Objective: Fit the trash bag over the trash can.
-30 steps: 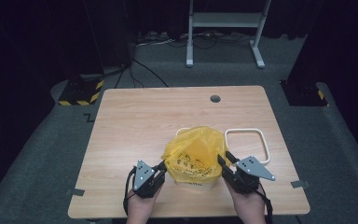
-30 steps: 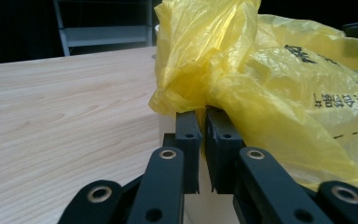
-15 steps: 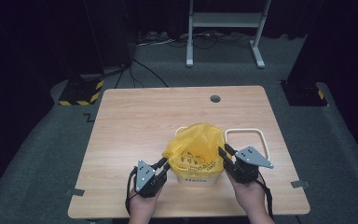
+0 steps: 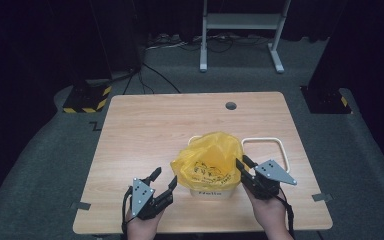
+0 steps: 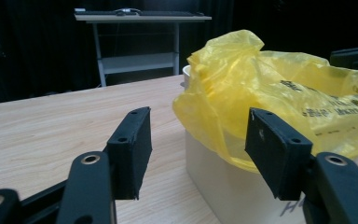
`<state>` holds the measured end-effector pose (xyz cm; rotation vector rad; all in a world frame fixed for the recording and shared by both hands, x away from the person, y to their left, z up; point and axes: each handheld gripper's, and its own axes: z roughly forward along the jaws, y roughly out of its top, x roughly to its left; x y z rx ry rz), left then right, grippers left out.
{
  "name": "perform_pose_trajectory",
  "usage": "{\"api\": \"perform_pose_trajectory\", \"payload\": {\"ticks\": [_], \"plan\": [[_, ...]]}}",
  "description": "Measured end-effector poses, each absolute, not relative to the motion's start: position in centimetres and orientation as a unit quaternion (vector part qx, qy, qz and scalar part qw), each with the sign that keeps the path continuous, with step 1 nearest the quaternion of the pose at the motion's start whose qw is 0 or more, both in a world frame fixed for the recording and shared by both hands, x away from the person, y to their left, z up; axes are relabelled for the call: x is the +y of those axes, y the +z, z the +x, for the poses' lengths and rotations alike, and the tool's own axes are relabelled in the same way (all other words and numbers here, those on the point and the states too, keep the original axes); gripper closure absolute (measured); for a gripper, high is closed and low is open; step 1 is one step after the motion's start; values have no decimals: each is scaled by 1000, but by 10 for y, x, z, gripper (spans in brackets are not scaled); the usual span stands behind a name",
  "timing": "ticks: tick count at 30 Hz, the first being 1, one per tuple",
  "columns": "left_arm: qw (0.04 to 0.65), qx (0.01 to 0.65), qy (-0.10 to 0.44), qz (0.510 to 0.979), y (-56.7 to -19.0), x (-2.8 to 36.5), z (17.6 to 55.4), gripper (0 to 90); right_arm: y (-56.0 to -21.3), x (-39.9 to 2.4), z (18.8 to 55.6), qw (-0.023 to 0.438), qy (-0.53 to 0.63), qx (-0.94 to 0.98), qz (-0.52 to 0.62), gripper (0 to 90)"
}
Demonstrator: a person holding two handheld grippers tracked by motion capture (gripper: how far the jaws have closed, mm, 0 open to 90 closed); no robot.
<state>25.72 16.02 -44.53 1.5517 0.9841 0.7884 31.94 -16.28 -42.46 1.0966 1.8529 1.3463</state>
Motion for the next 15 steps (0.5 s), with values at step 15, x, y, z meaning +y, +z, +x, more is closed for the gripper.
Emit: {"api": "perform_pose_trajectory", "payload": {"ticks": [15], "plan": [[515,346,319,716,-401,137,312,591,-429,-163,319,288,500,705,411,700]]}}
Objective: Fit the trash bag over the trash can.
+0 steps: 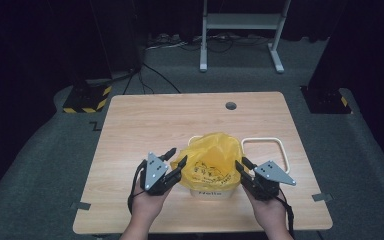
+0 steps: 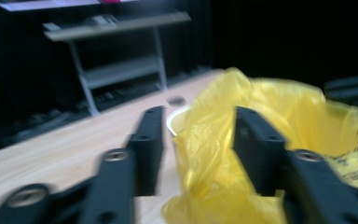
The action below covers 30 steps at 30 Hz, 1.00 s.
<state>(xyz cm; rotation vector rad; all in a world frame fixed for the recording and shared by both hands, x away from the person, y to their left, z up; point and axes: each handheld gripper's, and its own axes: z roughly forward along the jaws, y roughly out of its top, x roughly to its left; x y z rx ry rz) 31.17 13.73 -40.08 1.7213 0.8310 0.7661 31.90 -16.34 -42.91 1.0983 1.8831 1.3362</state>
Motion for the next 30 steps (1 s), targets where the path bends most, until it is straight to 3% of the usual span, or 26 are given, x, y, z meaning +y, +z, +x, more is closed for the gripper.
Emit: {"api": "perform_pose_trajectory", "payload": {"ticks": [5,7,15,22,30], "plan": [[497,358,294,734,-409,138,326,827,-429,-161,319,287,498,710,408,726],[503,365,290,728,-413,141,326,879,-428,-162,319,285,499,711,405,748],[526,405,295,687,-422,156,339,890,-426,-157,315,287,496,725,382,768],[496,448,264,696,-450,158,374,891,-426,-154,316,292,493,726,380,768],[497,448,233,705,-477,152,359,889,-427,-155,317,293,494,727,376,767]]}}
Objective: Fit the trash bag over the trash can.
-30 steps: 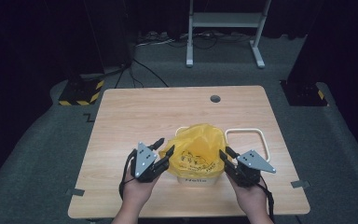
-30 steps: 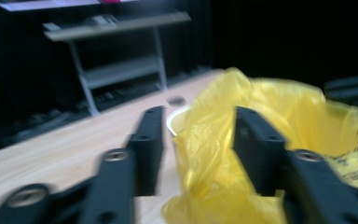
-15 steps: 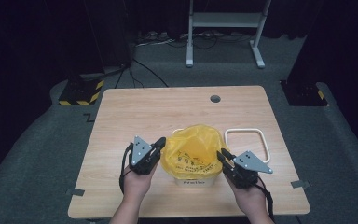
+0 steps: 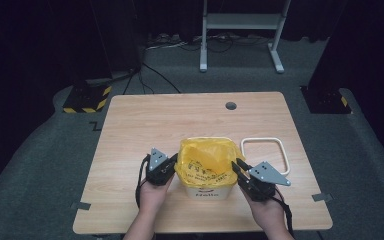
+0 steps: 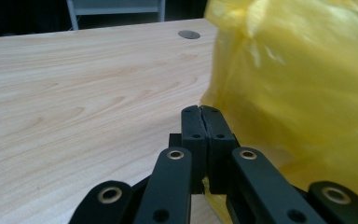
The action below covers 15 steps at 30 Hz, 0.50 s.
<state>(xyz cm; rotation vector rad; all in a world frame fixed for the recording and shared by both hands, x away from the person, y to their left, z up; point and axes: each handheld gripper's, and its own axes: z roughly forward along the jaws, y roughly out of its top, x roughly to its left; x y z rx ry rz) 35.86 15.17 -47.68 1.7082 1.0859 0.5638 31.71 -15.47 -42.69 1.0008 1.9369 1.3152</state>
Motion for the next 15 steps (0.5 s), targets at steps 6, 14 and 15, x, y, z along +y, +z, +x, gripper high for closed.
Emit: {"api": "perform_pose_trajectory", "payload": {"ticks": [6,14,15], "plan": [[508,429,242,706,-473,149,336,836,-423,-163,319,295,499,718,386,740],[512,418,245,709,-472,148,323,798,-430,-182,284,344,496,683,411,726],[511,418,245,710,-472,148,323,796,-433,-183,282,342,492,686,413,725]]}}
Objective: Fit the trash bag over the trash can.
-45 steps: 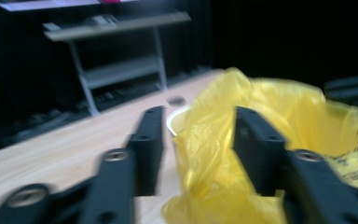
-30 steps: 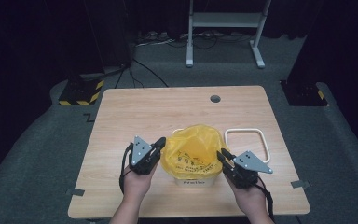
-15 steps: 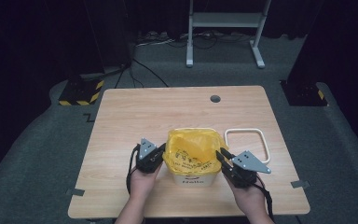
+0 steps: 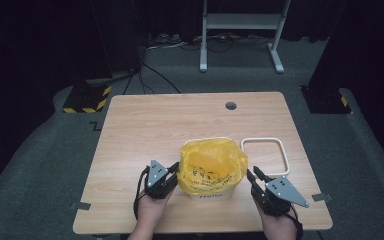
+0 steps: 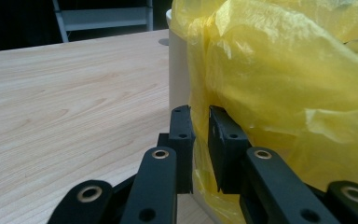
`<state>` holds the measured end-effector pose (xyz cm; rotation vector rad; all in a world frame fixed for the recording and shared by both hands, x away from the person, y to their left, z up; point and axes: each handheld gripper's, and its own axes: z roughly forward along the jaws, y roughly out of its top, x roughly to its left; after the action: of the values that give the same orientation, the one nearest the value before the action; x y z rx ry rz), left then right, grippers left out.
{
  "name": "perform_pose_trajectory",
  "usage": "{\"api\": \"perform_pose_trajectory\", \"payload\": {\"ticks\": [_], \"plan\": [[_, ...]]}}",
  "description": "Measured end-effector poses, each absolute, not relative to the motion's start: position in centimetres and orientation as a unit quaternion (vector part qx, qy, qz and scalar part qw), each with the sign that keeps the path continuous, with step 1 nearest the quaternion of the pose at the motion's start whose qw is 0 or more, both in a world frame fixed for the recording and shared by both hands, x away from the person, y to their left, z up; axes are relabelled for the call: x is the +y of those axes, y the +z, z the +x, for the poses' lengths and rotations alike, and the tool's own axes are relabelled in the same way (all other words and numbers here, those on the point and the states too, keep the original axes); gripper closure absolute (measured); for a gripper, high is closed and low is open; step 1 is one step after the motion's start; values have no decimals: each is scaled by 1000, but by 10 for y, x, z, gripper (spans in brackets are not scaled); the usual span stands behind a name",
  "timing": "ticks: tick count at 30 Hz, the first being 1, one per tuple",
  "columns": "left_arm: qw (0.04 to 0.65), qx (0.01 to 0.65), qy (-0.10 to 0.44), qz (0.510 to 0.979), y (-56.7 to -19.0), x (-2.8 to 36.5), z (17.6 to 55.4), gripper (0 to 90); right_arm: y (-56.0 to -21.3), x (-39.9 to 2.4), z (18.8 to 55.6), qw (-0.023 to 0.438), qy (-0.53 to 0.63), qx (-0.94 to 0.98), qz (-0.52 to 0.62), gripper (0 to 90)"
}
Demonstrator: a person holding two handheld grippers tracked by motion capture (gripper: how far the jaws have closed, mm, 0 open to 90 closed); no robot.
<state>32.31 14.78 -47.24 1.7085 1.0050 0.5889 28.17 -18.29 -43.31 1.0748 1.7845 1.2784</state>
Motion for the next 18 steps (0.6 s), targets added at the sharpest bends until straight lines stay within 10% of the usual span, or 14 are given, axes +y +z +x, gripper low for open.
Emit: {"api": "perform_pose_trajectory", "payload": {"ticks": [18], "plan": [[516,403,242,716,-471,133,306,792,-447,-180,320,322,469,711,413,713]]}}
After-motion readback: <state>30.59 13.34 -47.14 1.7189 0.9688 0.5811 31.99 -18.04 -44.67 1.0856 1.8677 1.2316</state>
